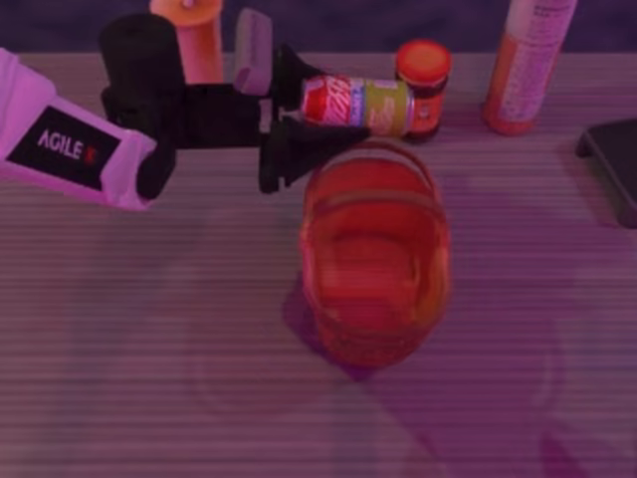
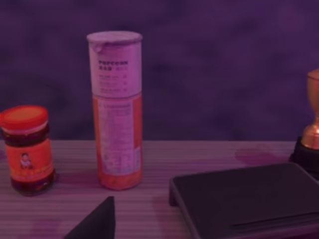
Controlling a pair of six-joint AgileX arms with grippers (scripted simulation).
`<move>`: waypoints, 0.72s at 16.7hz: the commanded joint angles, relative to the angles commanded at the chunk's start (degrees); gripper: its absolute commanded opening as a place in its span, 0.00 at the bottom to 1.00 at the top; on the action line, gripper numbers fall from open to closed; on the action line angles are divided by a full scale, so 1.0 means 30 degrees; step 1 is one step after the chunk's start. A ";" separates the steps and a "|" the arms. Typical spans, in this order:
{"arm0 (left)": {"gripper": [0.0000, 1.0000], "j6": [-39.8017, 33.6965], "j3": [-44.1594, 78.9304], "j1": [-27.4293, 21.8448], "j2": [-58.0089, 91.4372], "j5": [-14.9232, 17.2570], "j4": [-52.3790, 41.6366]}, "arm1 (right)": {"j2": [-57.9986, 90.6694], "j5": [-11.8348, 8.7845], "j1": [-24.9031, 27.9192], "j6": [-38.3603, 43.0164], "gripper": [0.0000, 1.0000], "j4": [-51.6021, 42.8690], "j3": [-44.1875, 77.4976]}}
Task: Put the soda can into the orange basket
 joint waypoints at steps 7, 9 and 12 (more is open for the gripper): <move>0.00 -0.0048 -0.0524 0.0136 0.1638 -0.0016 0.2065 | 0.0000 0.0000 0.0000 0.0000 1.00 0.0000 0.0000; 0.08 -0.0048 -0.0524 0.0136 0.1638 -0.0016 0.2065 | 0.0000 0.0000 0.0000 0.0000 1.00 0.0000 0.0000; 0.30 -0.0048 -0.0524 0.0136 0.1638 -0.0016 0.2065 | 0.0000 0.0000 0.0000 0.0000 1.00 0.0000 0.0000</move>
